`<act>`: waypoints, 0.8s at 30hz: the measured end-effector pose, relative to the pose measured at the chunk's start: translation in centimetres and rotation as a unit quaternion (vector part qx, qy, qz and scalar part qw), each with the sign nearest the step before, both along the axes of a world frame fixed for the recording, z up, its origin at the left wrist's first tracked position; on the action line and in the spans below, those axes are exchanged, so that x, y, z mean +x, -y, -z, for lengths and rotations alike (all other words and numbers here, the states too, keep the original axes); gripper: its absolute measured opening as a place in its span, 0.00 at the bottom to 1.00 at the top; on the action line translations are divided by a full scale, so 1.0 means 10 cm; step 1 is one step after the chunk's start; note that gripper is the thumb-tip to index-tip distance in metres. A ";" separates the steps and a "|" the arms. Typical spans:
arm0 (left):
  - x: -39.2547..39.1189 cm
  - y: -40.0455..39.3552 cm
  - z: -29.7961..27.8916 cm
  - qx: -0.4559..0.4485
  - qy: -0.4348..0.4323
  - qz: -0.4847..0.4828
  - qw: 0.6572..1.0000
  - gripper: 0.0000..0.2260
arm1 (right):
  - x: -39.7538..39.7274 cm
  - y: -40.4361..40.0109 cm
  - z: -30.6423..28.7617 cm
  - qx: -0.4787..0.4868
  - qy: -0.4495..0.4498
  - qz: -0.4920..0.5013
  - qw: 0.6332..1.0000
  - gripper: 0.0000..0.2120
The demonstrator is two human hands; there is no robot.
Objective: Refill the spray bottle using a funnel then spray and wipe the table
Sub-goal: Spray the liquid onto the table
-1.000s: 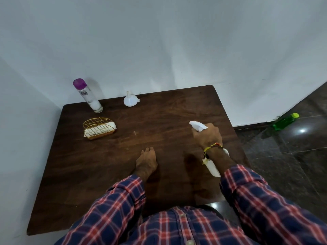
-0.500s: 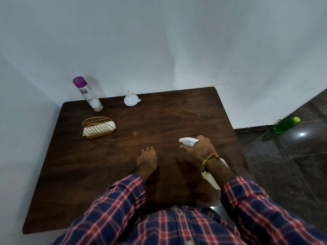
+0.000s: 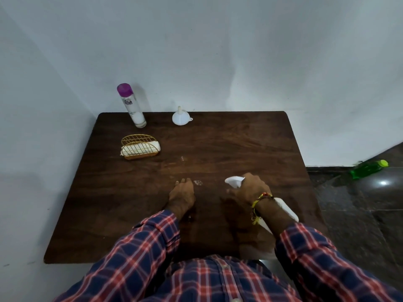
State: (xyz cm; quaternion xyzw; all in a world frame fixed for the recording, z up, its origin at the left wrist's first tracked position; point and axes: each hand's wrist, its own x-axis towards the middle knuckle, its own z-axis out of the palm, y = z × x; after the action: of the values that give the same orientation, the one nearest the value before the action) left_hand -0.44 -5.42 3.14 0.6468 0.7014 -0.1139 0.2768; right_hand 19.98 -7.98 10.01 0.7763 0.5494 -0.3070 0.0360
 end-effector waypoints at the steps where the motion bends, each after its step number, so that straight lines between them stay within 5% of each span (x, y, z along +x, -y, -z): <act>1: 0.01 -0.01 0.00 -0.003 0.000 0.003 1.000 0.27 | 0.02 -0.03 -0.01 0.020 -0.008 0.017 1.000 0.26; 6: 0.09 -0.09 -0.03 -0.008 0.006 0.016 1.000 0.28 | 0.07 -0.24 -0.19 0.132 -0.003 0.153 0.979 0.21; 17: 0.37 -0.15 -0.02 -0.013 0.027 0.059 0.998 0.26 | 0.33 0.18 -0.11 -0.015 0.021 0.014 1.000 0.24; 22: 0.51 -0.22 -0.03 0.000 0.022 0.052 0.998 0.26 | 0.28 0.09 0.01 0.062 -0.010 0.060 0.996 0.34; 24: 0.52 -0.30 -0.05 0.013 0.033 0.044 0.998 0.25 | 0.23 -0.03 -0.06 0.090 -0.039 0.108 0.989 0.29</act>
State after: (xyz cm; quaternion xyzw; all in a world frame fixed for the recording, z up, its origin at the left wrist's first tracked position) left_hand 4.77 -2.38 3.63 0.6838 0.6642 -0.0954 0.2866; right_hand 22.31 -7.70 10.66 0.8184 0.4890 -0.2886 -0.0886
